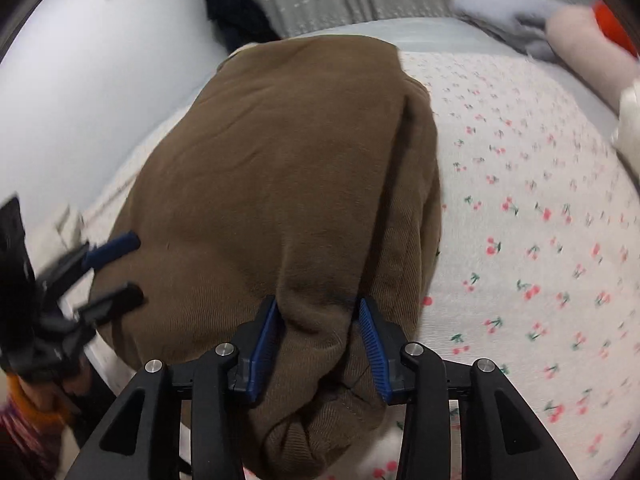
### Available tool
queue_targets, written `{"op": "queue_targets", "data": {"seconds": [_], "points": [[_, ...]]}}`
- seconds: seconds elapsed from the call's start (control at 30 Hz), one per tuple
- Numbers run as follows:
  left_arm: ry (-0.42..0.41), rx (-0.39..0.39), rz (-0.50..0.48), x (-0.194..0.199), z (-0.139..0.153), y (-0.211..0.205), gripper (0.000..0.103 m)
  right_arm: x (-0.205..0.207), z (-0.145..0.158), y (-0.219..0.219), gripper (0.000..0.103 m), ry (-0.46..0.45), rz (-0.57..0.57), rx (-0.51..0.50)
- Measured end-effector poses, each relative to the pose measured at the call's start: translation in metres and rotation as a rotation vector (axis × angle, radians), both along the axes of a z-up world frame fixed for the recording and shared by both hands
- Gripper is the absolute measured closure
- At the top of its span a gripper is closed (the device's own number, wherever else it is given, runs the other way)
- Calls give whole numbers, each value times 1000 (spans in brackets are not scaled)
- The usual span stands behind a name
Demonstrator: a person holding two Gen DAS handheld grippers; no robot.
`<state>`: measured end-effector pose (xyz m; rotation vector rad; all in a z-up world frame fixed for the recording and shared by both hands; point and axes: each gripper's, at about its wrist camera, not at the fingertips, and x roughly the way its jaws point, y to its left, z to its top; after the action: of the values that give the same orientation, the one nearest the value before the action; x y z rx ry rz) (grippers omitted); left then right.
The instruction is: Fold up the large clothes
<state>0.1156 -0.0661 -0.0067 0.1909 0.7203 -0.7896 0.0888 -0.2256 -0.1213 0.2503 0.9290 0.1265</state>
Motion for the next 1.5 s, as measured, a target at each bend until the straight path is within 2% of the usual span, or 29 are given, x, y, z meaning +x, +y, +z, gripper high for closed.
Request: {"op": "queue_targets", "data": {"seconds": [0.1,0.13,0.17,0.2,0.3,0.37,0.43,0.6,0.73,1.0,1.27,1.5], "points": [[25,24,66,0,13,1,36,-14,17,6,59,-67,-6,-23],[27,44,91,0,16,1,31,-19,23,6,58,-75,-15,-22],[19,70,125,-1,20,0,20,-24,29,6,56,-77,-30,-23],[2,102,172,-4,24,0,16,-30,36,6,55,-83,-45,-27],[-13,146,257,-13,34,2,13,-46,51,7,46,-104,-85,-71],[25,174,310,-16,35,4,11,-54,57,10,37,-105,-114,-112],[77,191,350,-20,34,8,10,-60,61,13,35,-104,-133,-131],[168,184,450,-29,32,23,6,-81,67,23,24,-69,-179,-170],[138,239,540,-43,38,31,3,-89,68,34,18,-32,-212,-218],[134,283,540,-62,45,24,3,-97,64,63,17,-1,-181,-319],[117,289,529,-68,49,13,3,-94,64,65,16,7,-226,-358],[116,290,521,-72,47,10,3,-93,65,66,16,5,-220,-364]]}}
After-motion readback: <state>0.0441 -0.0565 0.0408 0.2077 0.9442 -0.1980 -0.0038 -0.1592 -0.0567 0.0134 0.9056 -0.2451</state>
